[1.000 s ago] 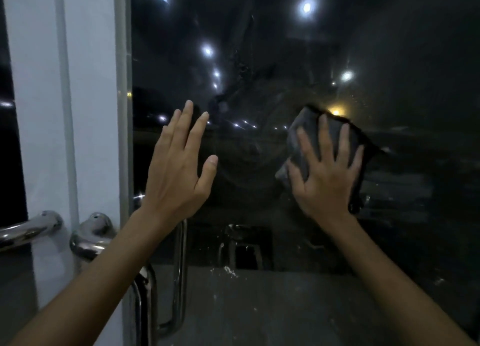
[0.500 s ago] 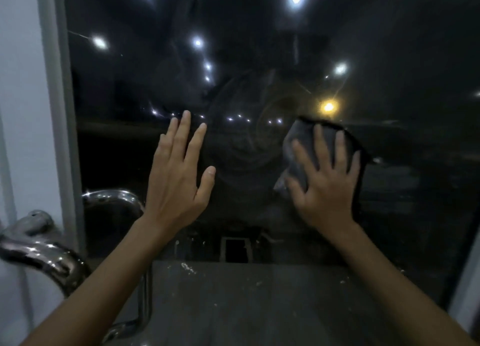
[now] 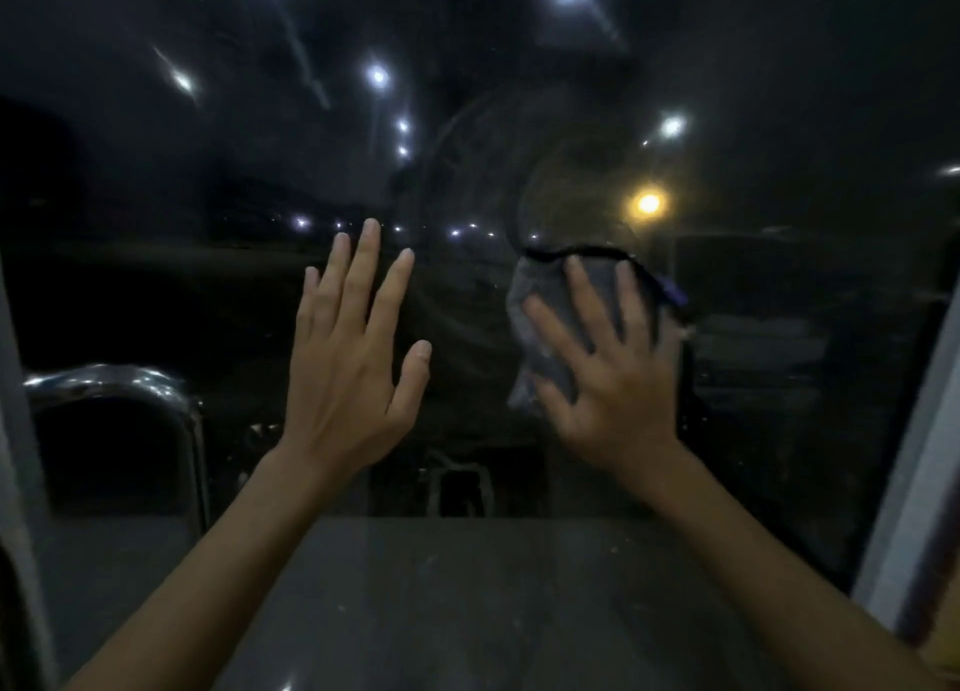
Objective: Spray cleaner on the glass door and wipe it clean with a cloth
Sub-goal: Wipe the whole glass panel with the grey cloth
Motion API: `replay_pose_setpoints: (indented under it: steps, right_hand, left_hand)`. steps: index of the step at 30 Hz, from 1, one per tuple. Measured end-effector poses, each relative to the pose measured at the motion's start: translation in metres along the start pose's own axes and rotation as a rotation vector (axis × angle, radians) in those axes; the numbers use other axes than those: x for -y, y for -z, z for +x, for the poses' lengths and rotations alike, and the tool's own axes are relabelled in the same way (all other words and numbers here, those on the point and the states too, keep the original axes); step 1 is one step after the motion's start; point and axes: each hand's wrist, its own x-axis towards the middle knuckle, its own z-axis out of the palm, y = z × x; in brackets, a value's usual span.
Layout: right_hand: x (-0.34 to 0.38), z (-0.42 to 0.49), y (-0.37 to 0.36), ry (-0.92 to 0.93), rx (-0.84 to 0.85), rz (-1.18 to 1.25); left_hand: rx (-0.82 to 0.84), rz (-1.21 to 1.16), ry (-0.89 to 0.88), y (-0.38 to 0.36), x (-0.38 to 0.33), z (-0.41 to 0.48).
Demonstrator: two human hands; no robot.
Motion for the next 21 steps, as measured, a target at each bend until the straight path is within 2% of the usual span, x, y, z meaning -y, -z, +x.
replay_pose_setpoints:
  steps: [3, 6, 8, 10, 12, 13, 15, 18, 21]
  right_hand:
    - [-0.031, 0.027, 0.009, -0.184, -0.031, 0.000]
    - [-0.009, 0.062, 0.011, -0.368, -0.063, 0.022]
    - [0.012, 0.058, 0.006, -0.284, -0.042, 0.036]
    - [0.017, 0.027, 0.001, -0.077, 0.012, 0.052]
    - [-0.002, -0.009, -0.002, 0.048, 0.053, 0.043]
    - [-0.017, -0.021, -0.001, 0.052, 0.063, 0.032]
    - [-0.056, -0.031, 0.005, -0.042, 0.056, 0.004]
    - [-0.106, -0.010, 0.018, -0.324, -0.003, -0.025]
    - [-0.105, 0.034, 0.021, -0.593, -0.072, -0.003]
  left_hand:
    - [-0.004, -0.006, 0.003, -0.004, -0.014, 0.008]
    - [-0.032, -0.039, 0.032, -0.009, -0.026, 0.014]
    - [-0.051, -0.060, 0.042, -0.015, -0.034, 0.016]
    - [-0.063, -0.078, 0.046, -0.020, -0.040, 0.015]
    - [-0.069, -0.095, 0.054, -0.023, -0.045, 0.013]
    - [-0.067, -0.101, 0.052, -0.025, -0.048, 0.012]
    - [-0.050, -0.095, 0.036, -0.027, -0.052, 0.009]
    - [-0.028, -0.083, 0.020, -0.028, -0.058, 0.010]
    - [-0.031, -0.085, 0.027, -0.031, -0.070, 0.015]
